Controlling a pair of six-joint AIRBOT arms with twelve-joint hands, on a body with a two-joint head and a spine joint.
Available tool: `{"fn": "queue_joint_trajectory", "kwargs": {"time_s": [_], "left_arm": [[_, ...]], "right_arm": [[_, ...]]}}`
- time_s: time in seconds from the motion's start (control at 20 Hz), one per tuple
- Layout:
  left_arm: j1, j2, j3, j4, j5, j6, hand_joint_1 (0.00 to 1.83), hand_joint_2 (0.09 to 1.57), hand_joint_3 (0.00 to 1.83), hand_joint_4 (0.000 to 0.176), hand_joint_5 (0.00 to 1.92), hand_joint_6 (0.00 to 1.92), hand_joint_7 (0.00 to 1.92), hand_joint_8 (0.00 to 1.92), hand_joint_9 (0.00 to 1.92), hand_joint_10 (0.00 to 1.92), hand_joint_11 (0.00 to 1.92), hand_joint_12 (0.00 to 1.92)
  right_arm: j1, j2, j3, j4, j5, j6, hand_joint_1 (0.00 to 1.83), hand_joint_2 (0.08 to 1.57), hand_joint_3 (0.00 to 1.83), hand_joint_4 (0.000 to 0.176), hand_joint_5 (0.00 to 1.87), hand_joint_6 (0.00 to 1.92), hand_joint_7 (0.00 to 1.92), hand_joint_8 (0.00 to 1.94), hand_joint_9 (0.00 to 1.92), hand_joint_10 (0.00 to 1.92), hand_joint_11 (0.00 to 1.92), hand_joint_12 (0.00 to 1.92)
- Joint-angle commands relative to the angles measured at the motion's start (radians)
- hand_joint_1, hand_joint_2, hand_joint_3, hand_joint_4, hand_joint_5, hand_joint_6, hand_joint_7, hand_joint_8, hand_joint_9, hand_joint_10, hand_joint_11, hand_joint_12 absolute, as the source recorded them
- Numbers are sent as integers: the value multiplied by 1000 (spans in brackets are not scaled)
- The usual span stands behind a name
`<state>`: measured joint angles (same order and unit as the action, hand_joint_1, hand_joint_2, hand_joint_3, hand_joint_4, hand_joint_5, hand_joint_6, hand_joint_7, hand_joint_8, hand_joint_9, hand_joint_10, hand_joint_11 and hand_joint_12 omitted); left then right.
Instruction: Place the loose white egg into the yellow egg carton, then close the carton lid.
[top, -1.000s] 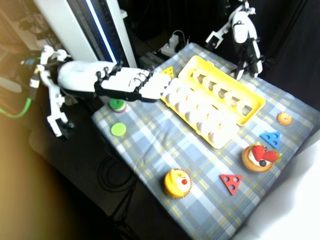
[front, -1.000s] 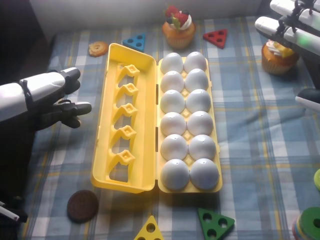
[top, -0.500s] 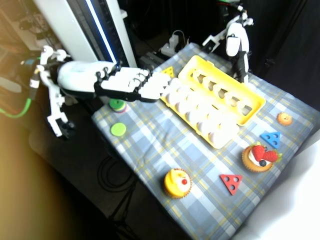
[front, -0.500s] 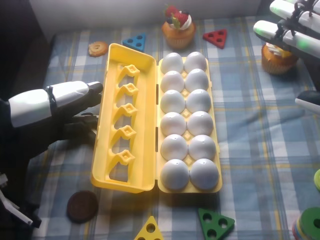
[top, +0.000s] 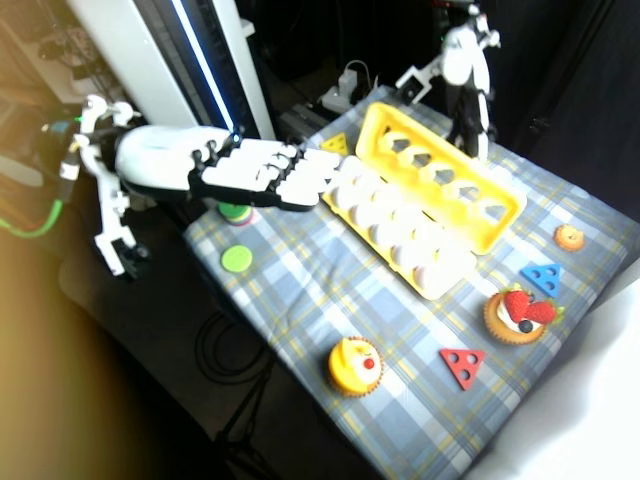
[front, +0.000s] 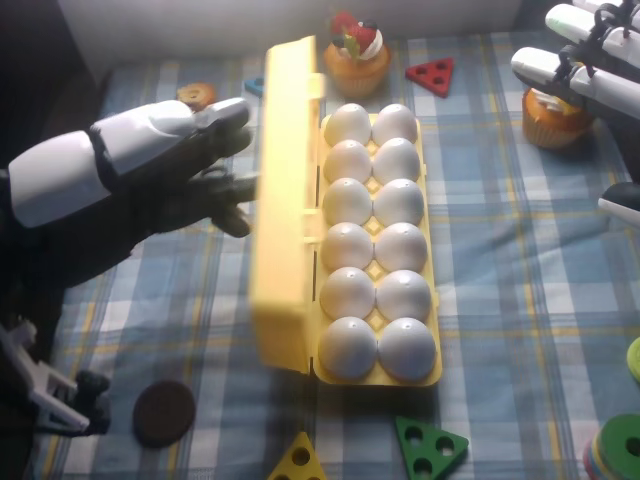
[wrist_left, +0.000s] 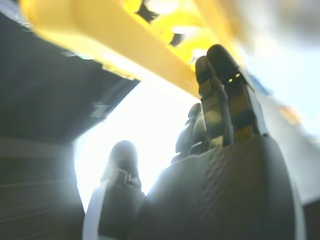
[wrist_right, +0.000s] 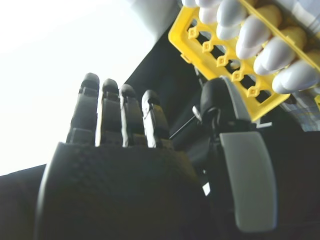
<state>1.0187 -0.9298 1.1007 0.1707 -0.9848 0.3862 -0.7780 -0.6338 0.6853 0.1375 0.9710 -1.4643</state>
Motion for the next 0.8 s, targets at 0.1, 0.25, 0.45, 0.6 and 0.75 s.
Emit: {"fn": "queue_joint_trajectory", "kwargs": {"time_s": [0.1, 0.25, 0.45, 0.6, 0.75], "left_arm": [[-59, 2, -9, 45, -119, -5, 0, 1273, 7, 33, 0, 0, 5, 0, 327, 0, 3, 1465], [-144, -18, 12, 147, -28, -19, 0, 1240, 0, 40, 0, 0, 13, 2, 210, 0, 0, 1426], [-282, -82, 72, 372, 127, -136, 0, 1340, 10, 0, 0, 0, 3, 0, 82, 17, 0, 1301], [-352, -134, 102, 538, 204, -222, 0, 1345, 0, 0, 0, 0, 0, 0, 34, 6, 0, 1181], [-417, -176, 137, 727, 269, -348, 0, 1330, 0, 0, 0, 0, 0, 0, 85, 27, 0, 1261]], "right_arm": [[7, 6, -3, -6, 137, 1, 613, 1308, 0, 88, 0, 0, 0, 0, 0, 0, 0, 0], [7, 9, -4, -6, 144, 1, 644, 1294, 4, 89, 0, 0, 0, 0, 0, 0, 3, 219], [1, 10, -5, -4, 147, 3, 624, 1311, 6, 70, 0, 0, 0, 0, 0, 0, 0, 13], [1, 8, -4, -1, 154, 3, 621, 1313, 5, 76, 0, 0, 0, 0, 0, 0, 5, 2], [1, 8, -4, -1, 155, 3, 613, 1311, 3, 75, 0, 0, 0, 0, 0, 0, 8, 4]]}}
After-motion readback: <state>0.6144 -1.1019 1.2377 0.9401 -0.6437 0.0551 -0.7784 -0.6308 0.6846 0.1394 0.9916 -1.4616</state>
